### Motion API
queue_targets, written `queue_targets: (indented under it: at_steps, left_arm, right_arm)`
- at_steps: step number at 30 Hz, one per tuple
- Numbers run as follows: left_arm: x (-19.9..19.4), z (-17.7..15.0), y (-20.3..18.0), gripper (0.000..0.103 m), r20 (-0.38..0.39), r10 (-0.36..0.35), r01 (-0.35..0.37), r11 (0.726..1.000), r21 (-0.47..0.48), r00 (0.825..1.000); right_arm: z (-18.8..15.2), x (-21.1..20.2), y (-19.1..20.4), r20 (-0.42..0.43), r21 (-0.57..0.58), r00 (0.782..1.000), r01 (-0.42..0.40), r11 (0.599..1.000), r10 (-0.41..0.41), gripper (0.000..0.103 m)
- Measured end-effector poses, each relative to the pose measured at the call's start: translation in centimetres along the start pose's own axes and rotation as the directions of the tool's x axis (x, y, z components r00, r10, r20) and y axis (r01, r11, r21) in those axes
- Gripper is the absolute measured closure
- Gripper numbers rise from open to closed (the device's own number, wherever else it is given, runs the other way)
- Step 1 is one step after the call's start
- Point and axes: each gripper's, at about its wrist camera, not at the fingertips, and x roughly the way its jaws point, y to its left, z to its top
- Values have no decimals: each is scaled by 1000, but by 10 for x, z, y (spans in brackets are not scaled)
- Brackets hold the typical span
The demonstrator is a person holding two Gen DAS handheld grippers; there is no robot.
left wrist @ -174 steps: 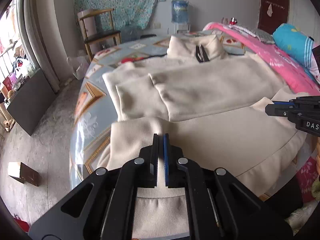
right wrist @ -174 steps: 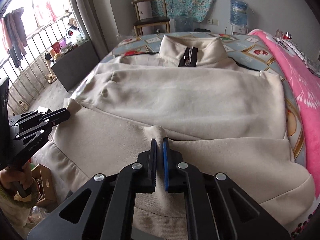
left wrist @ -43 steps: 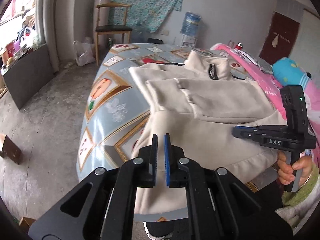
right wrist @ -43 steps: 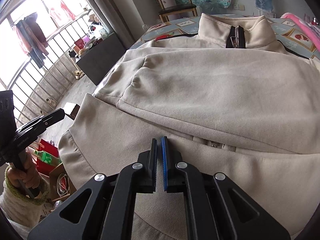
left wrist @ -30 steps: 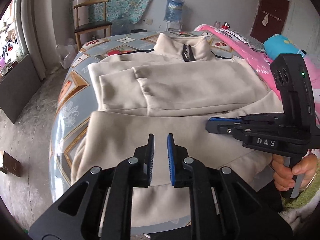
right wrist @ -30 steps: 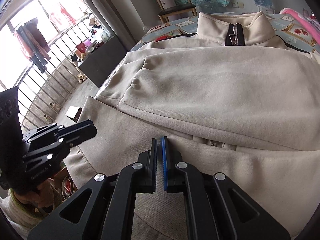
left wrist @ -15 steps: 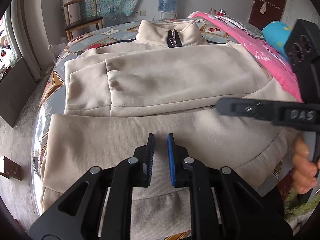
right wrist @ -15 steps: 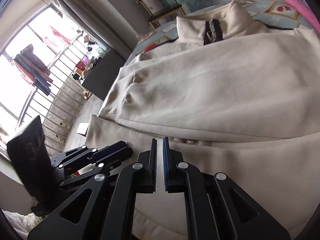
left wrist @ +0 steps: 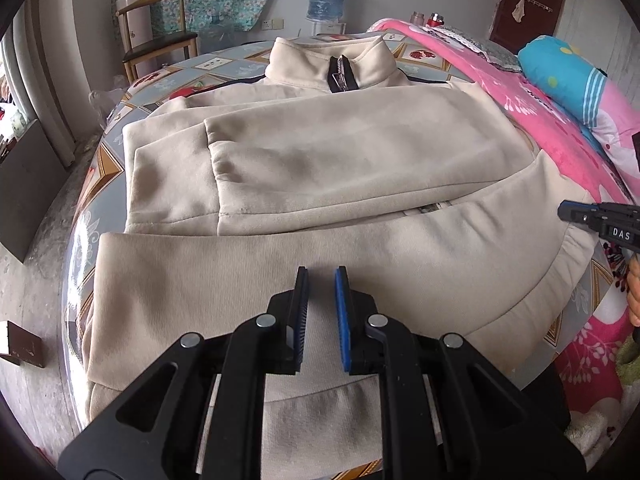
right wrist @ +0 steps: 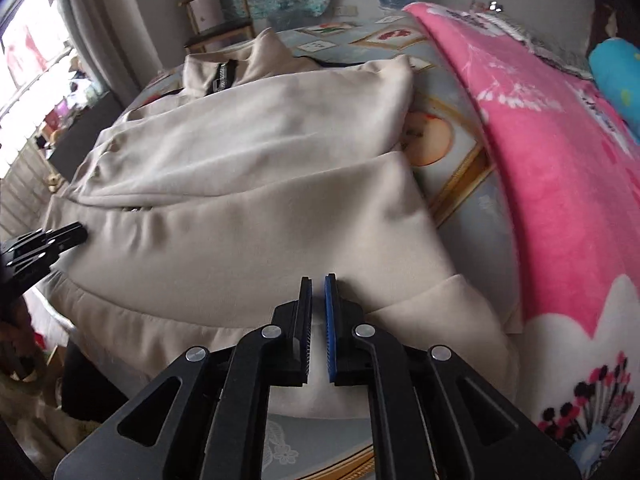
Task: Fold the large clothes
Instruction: 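Open both tools and smooth the folded hoodie flat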
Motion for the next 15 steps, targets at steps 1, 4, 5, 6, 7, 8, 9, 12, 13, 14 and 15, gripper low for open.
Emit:
queue_targets:
  at_steps: [1,4,5,6,7,8,9,12,13,14,15]
  left_arm:
    - [0,0,0,90,-1,-4,4,1000,1,1000]
    - [0,1,1,90,-4,-13,13,1000,4,1000]
    - [0,1,1,90,-4,-15,15,1000,8,1000]
    - [0,1,2,90,-3,-17,17,1000,11,1000]
    - [0,1,2,90,-3,-20,20,1000,15,1000]
    - [1,1,2,90,-3,-22,22,1000,17,1000]
    - [1,1,3,90,-4,-26,26,999,19,1000]
    - [1,2,6,90,-13,-50,50,999,17,999]
    - [1,3,8,90,-18,-60,61,998,15,998]
    - [2,4,10,90,-26,-76,76,997,9,997]
    - [2,5,12,90,-31,-89,89,996,1,996]
  right_arm:
    - [1,-8,6,18,-19,1000,-19,1000,20,96]
    - [-3,-25,42,22,-102,986,-163,981,166,94]
    - [-6,-26,60,0,-129,974,-226,966,228,94]
    - [-10,-26,77,-23,-151,962,-273,950,273,94]
    - [-16,-24,98,-45,-184,949,-314,931,311,94]
    - [-20,-22,115,-56,-214,942,-336,917,332,94]
    - [-22,-18,133,-66,-244,935,-355,903,349,94]
    - [-29,-13,173,-70,-308,934,-356,882,352,94]
    - [-34,-8,177,-80,-320,938,-344,883,337,94]
    - [-38,-3,180,-102,-324,944,-331,886,315,94]
    - [-38,3,182,-122,-316,942,-336,887,313,94]
